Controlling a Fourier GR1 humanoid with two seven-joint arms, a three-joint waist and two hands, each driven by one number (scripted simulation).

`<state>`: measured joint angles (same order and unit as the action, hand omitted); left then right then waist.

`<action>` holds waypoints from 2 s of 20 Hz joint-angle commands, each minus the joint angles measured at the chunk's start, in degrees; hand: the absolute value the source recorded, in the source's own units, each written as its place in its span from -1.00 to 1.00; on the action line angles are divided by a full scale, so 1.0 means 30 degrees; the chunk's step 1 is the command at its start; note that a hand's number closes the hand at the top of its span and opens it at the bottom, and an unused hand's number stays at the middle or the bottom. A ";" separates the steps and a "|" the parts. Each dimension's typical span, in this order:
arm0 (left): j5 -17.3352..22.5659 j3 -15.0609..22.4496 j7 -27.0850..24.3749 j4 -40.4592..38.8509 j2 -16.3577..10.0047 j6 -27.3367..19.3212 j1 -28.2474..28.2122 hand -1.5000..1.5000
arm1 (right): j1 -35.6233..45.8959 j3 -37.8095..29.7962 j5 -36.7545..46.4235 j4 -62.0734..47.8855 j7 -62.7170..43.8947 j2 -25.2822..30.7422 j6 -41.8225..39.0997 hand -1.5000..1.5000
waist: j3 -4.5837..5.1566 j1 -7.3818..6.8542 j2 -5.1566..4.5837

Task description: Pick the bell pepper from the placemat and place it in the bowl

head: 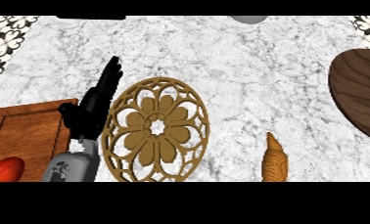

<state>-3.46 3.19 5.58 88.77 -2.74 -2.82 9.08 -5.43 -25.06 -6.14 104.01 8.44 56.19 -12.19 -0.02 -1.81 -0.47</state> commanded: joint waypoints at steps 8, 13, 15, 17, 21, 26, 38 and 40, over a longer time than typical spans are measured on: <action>0.0126 -0.0210 -0.0054 -0.0205 -0.0101 0.0294 0.0139 0.00 | 0.6873 0.4631 0.6715 -1.1711 0.5150 -0.1377 0.2439 1.00 | -0.0014 -0.0012 -0.0001; -0.0549 0.0516 -0.0625 -0.0641 0.0576 -0.0365 -0.0182 0.00 | 0.9866 0.5470 0.8565 -1.7423 0.7381 -0.2510 0.3563 1.00 | -0.0019 -0.0034 -0.0028; -0.0478 0.0375 -0.0437 -0.0356 0.0434 -0.0305 0.0163 0.00 | 1.0737 0.5565 0.8746 -1.9914 0.8512 -0.1756 0.2174 1.00 | -0.0029 -0.0141 -0.0054; -0.0227 -0.0253 -0.0462 -0.1612 0.0197 -0.0149 0.1291 0.00 | 1.0954 0.5362 0.8004 -2.1233 0.8476 -0.2233 0.0993 1.00 | -0.0037 -0.0092 -0.0137; -0.0051 -0.0388 -0.0965 -0.1468 0.0079 0.0022 0.0719 0.00 | 1.1497 0.6129 0.8528 -2.3652 1.0494 -0.2151 -0.1358 -1.00 | -0.0042 -0.0077 -0.0125; 0.0188 -0.0228 -0.0015 0.0026 -0.0241 0.0443 0.0105 0.00 | 1.3275 0.5585 0.8478 -2.6524 1.3430 -0.2540 -0.2351 -1.00 | -0.0053 -0.0127 -0.0042; 0.0128 -0.0396 0.0074 0.0216 -0.0192 0.0236 0.0070 0.00 | 1.5538 0.2284 0.5090 -2.9498 1.2825 -0.0709 -0.5927 -1.00 | -0.0043 0.0065 -0.0019; -0.0014 -0.0139 -0.0133 0.0396 0.0058 0.0078 -0.0430 0.00 | 1.4765 0.1983 0.4694 -2.9958 1.2902 -0.0190 -0.6883 -1.00 | -0.0045 0.0169 0.0000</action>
<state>-3.56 2.82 5.16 89.29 -2.42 -2.74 8.46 39.16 -17.60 9.58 17.44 44.36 53.73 -24.37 -0.14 -1.38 -0.45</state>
